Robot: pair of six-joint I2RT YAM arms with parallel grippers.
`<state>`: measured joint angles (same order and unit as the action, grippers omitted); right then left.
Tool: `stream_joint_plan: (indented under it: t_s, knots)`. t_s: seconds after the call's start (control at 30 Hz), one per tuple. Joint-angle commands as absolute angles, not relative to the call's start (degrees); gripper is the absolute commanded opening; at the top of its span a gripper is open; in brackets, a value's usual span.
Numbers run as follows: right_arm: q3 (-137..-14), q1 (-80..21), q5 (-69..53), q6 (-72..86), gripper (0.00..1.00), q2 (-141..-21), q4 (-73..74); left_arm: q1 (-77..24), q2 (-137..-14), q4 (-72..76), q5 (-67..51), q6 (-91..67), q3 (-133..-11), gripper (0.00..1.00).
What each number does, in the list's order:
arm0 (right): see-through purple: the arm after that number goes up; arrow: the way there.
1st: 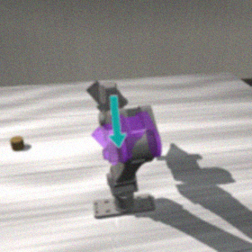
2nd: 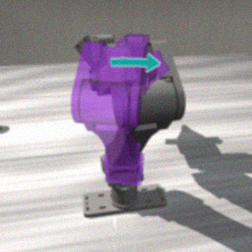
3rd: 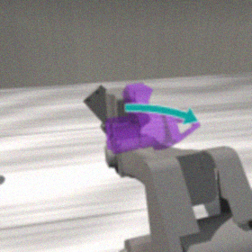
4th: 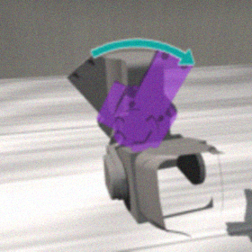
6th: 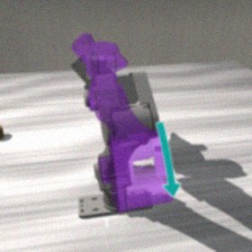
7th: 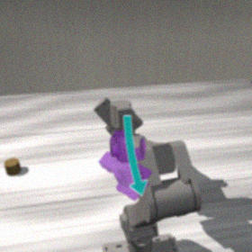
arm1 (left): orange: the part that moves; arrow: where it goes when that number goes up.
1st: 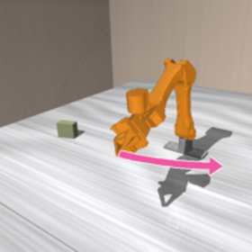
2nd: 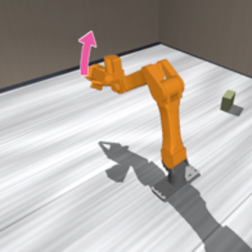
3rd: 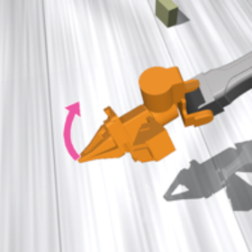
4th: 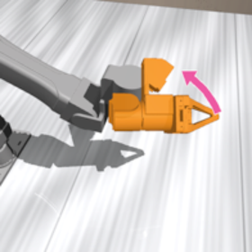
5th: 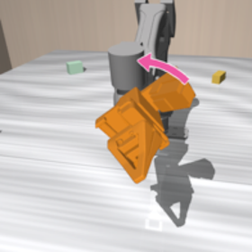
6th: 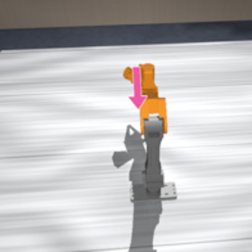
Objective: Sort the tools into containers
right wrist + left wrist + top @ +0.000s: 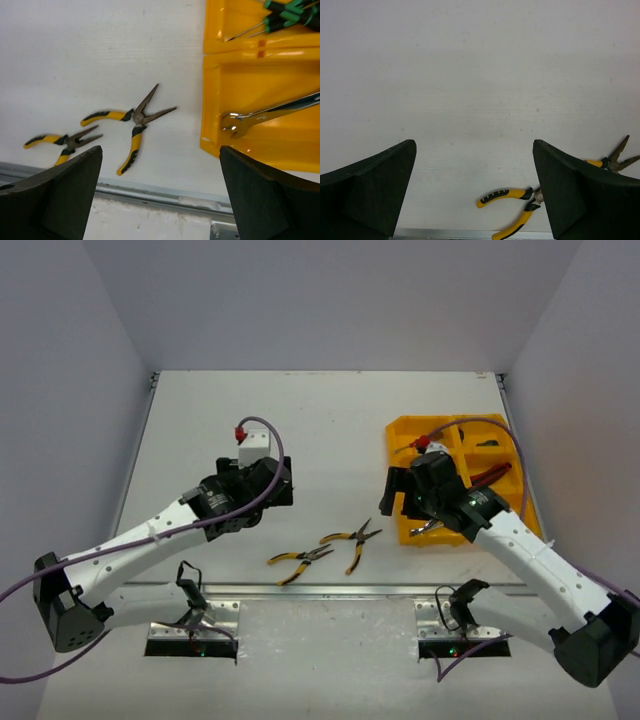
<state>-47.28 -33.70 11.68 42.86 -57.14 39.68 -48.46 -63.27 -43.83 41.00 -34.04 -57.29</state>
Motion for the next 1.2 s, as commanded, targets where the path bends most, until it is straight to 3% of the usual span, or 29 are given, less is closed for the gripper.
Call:
stream_joint_plan:
  t_s: [0.0,0.27,0.43,0.53,0.6,0.7,0.83,0.93,1.17]
  knots:
    - [-49.48,-45.86,24.16,53.23,0.99,-61.68,41.94,-47.99,-55.98,-46.22,49.18,-32.9,-58.05,1.0]
    - [-49.56,-53.84,27.46,71.66,0.99,-74.37,42.41,-47.99,-46.83,-38.51,44.24,-27.74,-48.55,1.0]
    - [-47.12,-54.28,20.4,75.73,0.99,-80.3,36.77,-47.99,-48.14,-38.69,44.19,-27.61,-48.69,1.0]
    - [-46.27,-55.85,19.87,77.61,0.89,-84.85,34.65,-47.96,-48.55,-38.62,43.77,-27.25,-48.9,1.0]
    - [-46.52,-56.07,19.28,78.97,0.75,-87.17,34.51,-47.99,-48.46,-38.67,43.39,-27.19,-48.96,1.0]
    - [-46.41,-56.16,18.13,81.43,0.44,-91.83,34.18,-47.99,-47.61,-38.39,42.02,-26.53,-48.87,1.0]
    - [-46.75,-56.37,16.86,84.13,0.26,-95.29,34.46,-47.99,-46.43,-38.12,41.63,-26.17,-48.68,1.0]
    - [-47.55,-56.6,17.73,86.88,0.03,-95.94,36.9,-47.99,-45.97,-37.88,41.3,-25.92,-48.6,1.0]
    - [-46.92,-56.63,20.2,92.37,0.0,-92.51,37.35,-47.99,-46.23,-37.71,40.67,-25.52,-48.43,1.0]
